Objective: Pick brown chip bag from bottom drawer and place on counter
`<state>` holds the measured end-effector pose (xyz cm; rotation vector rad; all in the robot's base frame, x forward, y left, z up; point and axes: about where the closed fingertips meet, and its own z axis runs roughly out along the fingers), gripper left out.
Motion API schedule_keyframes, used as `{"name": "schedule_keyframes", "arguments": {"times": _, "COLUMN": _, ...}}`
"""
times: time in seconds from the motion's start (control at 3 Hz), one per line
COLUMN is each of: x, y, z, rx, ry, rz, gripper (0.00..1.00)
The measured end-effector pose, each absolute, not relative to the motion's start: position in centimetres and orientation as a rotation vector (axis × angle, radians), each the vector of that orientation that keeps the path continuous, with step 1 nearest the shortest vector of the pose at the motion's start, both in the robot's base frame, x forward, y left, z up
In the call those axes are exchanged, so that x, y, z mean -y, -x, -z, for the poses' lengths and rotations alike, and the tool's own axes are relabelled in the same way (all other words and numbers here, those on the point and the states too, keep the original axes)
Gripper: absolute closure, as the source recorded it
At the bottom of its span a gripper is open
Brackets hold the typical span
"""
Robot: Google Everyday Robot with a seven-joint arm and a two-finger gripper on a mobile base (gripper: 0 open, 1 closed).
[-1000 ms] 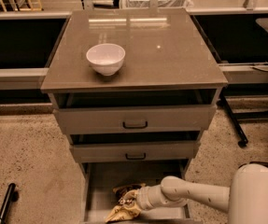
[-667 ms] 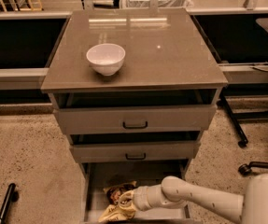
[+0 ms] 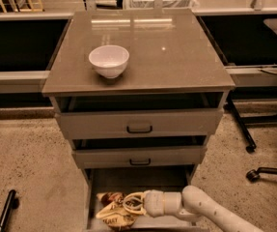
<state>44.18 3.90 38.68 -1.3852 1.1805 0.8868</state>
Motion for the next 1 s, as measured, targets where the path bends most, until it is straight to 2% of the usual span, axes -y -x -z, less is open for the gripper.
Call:
{"name": "schedule_keyframes", "arguments": {"times": 0.67, "x": 3.8, "y": -40.5, "z": -52.6, "rx": -0.919, "ry": 1.393, "rz": -0.804, "gripper": 1.0}}
{"name": "schedule_keyframes", "arguments": {"times": 1.0, "x": 4.5, "y": -41.5, "z": -56.7, "rx": -0.846, "ry": 1.454, "rz": -0.739, "gripper": 1.0}}
